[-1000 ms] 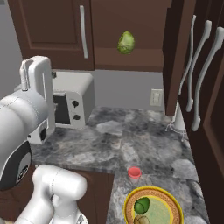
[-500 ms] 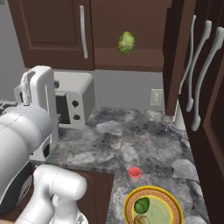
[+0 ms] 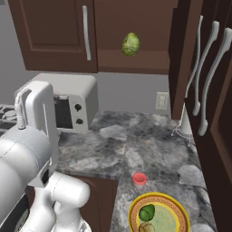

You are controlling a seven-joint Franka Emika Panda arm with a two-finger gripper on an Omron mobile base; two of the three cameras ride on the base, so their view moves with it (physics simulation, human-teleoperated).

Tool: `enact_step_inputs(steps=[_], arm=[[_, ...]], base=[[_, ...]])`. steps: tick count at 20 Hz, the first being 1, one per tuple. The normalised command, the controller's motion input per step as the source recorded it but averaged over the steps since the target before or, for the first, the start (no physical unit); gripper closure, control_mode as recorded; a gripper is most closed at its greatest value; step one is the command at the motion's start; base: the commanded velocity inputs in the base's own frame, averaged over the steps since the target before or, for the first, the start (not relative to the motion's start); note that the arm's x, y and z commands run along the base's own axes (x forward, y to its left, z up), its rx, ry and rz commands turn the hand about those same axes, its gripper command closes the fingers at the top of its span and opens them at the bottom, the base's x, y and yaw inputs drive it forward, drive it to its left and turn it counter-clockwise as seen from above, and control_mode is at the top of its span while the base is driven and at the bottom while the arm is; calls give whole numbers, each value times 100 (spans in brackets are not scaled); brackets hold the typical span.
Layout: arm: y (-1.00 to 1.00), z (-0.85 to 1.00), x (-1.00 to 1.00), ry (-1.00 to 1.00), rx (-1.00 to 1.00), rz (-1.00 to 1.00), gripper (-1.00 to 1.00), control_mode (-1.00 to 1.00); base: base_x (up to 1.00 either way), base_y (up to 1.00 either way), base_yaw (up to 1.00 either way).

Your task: Pick the avocado and bread from the counter and place them on the plate. Then pick the jam from the cabinet and place it next to the plate. Lastly close the cabinet door.

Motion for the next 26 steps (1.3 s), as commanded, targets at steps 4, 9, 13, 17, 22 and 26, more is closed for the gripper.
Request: enact_step_inputs(steps=[4,9,13,17,22,26], arm=[[-26,-11,-28,-10,0,-2,-100,-100],[-31,-7,-4,-7,0,-3,-100,-100],[-33,-8,0,-2,0,-2,-100,-100],[-21,-3,0,0,0,-4,-100,-100],[0,0,0,0,0,-12,-100,-100],[-9,0,0,0,0,-15,-100,-100]], base=[[0,0,0],[0,0,0],[0,0,0],[0,0,0],[0,0,0],[0,0,0]])
